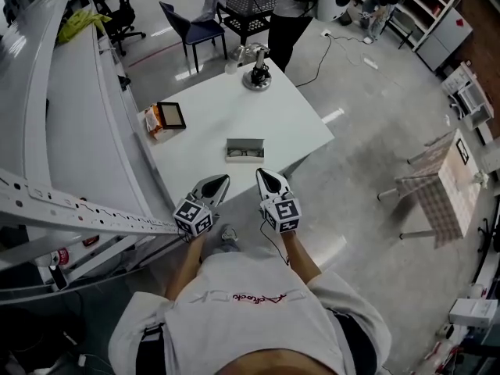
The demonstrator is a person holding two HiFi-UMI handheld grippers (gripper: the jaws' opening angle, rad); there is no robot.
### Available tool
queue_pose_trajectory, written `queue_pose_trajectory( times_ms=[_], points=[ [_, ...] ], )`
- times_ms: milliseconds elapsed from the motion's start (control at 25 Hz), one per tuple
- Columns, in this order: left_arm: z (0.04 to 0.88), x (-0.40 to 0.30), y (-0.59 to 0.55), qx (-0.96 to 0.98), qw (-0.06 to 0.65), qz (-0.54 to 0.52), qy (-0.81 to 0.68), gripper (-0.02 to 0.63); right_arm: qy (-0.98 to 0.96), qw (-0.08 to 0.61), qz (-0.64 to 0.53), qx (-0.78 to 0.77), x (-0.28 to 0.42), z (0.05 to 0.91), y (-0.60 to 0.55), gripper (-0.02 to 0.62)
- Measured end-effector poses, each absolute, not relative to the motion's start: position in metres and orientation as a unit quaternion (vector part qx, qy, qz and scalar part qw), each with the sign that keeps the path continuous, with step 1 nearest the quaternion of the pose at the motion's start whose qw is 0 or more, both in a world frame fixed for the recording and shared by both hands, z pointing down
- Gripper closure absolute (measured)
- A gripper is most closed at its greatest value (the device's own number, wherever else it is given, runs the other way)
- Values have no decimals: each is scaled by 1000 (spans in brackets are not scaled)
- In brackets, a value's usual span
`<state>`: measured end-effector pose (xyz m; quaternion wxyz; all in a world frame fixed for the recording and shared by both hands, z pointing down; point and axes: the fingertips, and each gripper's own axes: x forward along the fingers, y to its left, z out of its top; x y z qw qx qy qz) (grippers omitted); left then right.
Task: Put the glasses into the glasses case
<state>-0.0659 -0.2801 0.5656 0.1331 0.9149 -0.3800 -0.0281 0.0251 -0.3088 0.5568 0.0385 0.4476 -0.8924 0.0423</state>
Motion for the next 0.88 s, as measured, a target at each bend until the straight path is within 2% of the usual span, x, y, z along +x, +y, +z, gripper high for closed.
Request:
queue_pose_trajectory(
  times_ms=[880],
  points=[
    [578,-33,-135,907,133,-25,-398,592,-891,54,50,448,59,578,-161,592]
  ],
)
